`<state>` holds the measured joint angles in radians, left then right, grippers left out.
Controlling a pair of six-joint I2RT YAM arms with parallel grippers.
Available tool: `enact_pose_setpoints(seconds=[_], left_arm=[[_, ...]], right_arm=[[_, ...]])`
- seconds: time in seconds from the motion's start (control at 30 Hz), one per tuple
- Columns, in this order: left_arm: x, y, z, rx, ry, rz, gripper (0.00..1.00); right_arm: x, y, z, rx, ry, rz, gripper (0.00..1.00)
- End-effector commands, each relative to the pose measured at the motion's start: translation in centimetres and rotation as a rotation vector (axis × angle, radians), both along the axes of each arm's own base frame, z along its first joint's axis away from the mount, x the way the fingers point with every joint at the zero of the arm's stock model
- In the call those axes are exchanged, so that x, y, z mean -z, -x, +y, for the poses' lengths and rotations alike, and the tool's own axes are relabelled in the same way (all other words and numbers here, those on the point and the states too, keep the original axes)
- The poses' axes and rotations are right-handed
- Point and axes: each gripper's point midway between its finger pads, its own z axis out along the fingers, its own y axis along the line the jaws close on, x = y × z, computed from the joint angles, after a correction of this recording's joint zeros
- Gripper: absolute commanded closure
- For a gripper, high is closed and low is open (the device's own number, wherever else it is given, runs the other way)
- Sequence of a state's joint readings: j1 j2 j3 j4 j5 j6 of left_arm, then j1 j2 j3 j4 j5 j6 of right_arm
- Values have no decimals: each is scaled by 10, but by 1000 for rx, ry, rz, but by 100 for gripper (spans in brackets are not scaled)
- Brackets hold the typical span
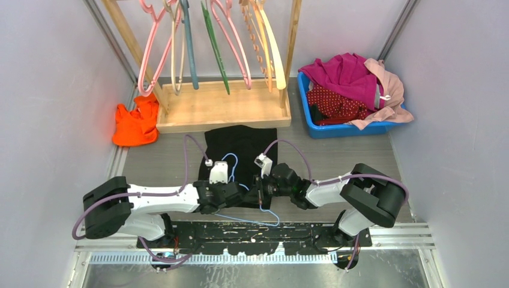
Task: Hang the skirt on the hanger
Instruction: Hang the skirt on the hanger.
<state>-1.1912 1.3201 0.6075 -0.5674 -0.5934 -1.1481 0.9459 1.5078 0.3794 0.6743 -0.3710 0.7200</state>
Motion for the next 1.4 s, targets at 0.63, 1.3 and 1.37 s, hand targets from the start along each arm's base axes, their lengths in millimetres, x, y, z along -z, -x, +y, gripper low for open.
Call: enact_pose_setpoints(seconds=[0.63, 1.3, 1.37], left_arm=[[-33, 2, 8, 115, 26, 113, 80], [33, 0, 15, 24, -14, 128, 69], [33, 1, 22, 4, -44, 132, 85]], right_arm=[[-16, -35, -3, 75, 89, -175, 99], [-6, -27, 4, 25, 85, -137, 99], [-4, -27, 3, 27, 89, -136, 99]])
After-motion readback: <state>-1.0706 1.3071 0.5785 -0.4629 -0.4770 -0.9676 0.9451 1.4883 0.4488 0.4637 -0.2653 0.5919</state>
